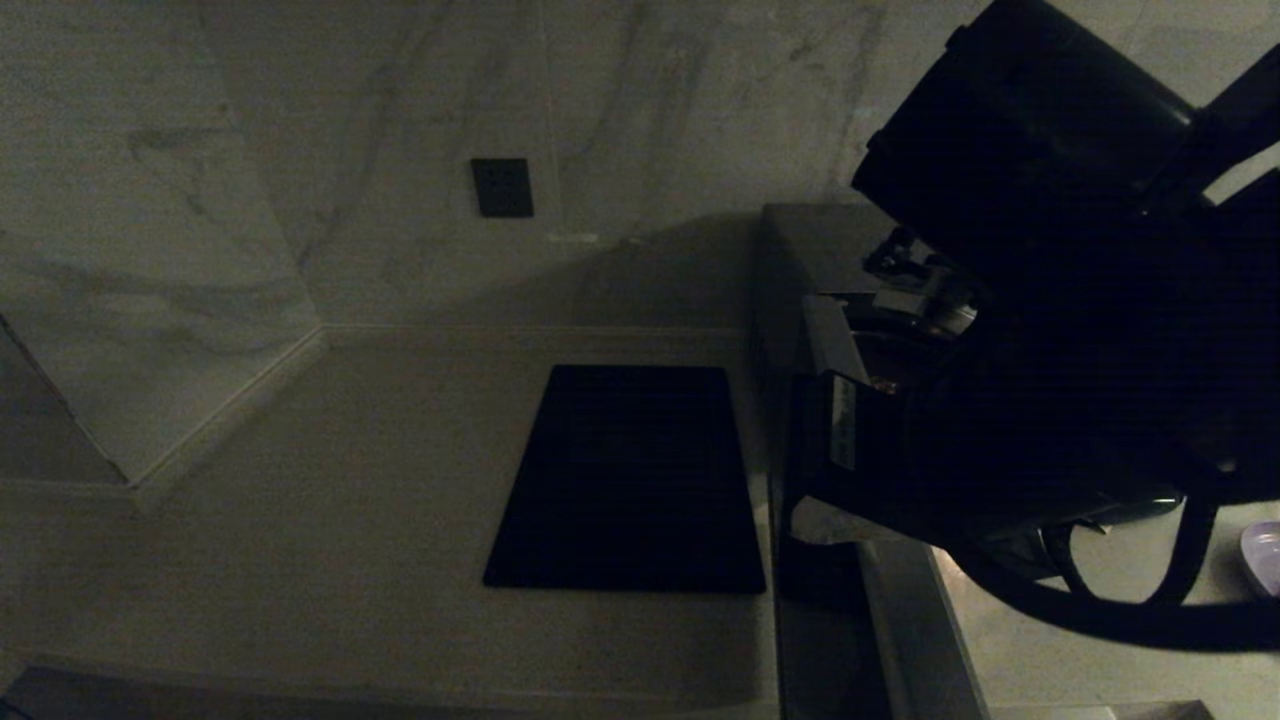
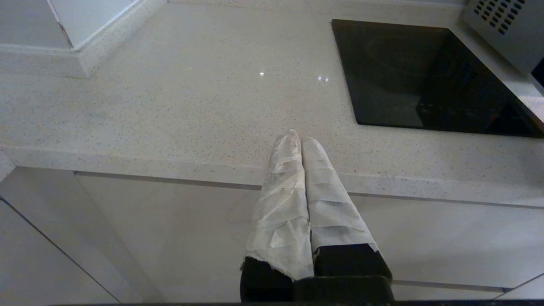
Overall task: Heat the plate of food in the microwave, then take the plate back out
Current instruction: Close the microwave oven
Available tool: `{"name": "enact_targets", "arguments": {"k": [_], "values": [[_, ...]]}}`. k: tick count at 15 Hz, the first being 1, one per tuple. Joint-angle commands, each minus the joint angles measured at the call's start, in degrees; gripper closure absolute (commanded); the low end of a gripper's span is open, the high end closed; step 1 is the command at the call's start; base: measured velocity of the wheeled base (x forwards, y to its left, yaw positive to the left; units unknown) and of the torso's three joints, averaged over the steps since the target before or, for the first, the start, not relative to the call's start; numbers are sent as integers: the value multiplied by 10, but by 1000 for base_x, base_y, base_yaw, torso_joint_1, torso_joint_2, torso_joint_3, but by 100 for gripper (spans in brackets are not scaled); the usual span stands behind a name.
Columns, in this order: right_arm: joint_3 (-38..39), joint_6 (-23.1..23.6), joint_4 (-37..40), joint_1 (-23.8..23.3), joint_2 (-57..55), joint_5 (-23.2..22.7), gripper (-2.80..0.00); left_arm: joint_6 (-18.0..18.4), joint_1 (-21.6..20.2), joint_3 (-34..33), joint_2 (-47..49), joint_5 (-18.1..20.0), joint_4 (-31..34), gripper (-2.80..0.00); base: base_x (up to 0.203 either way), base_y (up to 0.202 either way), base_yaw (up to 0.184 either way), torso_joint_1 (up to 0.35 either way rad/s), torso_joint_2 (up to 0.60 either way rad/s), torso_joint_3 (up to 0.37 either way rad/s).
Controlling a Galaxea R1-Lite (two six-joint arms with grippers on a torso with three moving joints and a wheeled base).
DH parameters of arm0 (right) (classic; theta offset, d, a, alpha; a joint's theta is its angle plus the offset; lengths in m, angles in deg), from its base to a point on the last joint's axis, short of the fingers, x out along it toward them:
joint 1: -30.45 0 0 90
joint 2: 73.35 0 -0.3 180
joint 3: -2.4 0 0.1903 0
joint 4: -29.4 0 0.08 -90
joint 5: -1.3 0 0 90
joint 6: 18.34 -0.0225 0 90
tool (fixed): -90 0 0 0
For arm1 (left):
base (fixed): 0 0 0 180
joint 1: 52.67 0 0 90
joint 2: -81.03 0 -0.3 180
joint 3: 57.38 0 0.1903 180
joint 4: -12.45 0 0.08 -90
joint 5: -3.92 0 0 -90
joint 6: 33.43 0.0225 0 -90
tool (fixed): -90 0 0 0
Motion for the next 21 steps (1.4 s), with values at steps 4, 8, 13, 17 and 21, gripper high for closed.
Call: {"name": "enact_targets", "arguments": {"k": [4,8,13,17,21], "values": [[0,-20,13,-5,-7,39,0,-1,0,0,0,0,0,0,0,0,0,0,0,0],[0,-28,30,-12,-6,78,0,-1,0,0,0,0,0,0,0,0,0,0,0,0],[2,-29,33,-37,0,103,0,-1,0,0,1,0,0,0,0,0,0,0,0,0],[16,-40,33,-68,12,108,0,-1,0,0,1,0,0,0,0,0,0,0,0,0],[28,-39,33,-110,25,108,0,-1,0,0,0,0,0,0,0,0,0,0,0,0]]}}
